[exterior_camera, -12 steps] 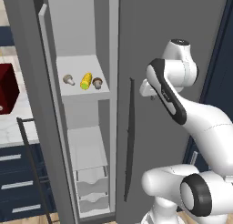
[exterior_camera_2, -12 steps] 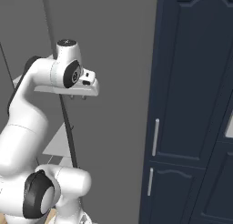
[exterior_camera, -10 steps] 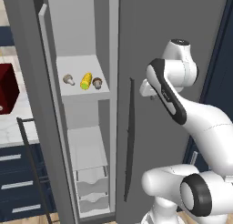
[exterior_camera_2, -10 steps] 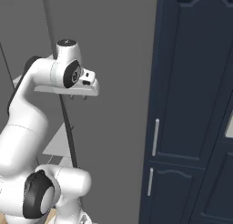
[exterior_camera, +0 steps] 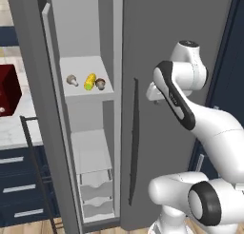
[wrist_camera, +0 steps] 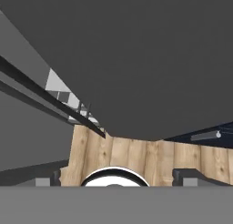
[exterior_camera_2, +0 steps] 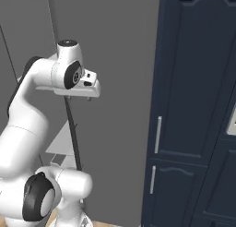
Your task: Take the mushroom, corn, and mushroom from the freezer and place them in the bowl on the counter.
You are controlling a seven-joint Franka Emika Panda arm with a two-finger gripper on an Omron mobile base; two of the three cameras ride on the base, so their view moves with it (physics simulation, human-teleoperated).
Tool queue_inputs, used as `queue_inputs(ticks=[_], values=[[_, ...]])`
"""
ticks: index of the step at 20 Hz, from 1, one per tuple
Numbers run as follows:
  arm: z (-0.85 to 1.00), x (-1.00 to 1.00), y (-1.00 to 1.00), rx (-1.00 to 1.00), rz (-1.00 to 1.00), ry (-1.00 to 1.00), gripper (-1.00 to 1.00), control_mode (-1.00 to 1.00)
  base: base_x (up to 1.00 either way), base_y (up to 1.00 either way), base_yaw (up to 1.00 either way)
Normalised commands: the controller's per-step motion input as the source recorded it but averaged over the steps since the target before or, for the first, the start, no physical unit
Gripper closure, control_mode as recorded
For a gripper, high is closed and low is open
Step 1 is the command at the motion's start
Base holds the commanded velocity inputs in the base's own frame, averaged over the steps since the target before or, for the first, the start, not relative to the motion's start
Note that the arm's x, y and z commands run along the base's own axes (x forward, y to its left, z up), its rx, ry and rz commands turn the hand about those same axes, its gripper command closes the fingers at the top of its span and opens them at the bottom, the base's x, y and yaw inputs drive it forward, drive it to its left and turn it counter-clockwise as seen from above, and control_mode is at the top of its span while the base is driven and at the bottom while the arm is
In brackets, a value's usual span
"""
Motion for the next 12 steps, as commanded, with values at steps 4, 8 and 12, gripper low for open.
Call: queue_inputs(ticks=[4,8,12], values=[[0.0,0.0,0.0,0.0,0.0,0.0,-1.0,1.0,-0.31,-0.14,0.04],[0.0,0.0,0.0,0.0,0.0,0.0,-1.0,1.0,-0.49,0.0,0.11],[0.0,0.0,0.0,0.0,0.0,0.0,-1.0,1.0,-0.17,0.29,0.19]])
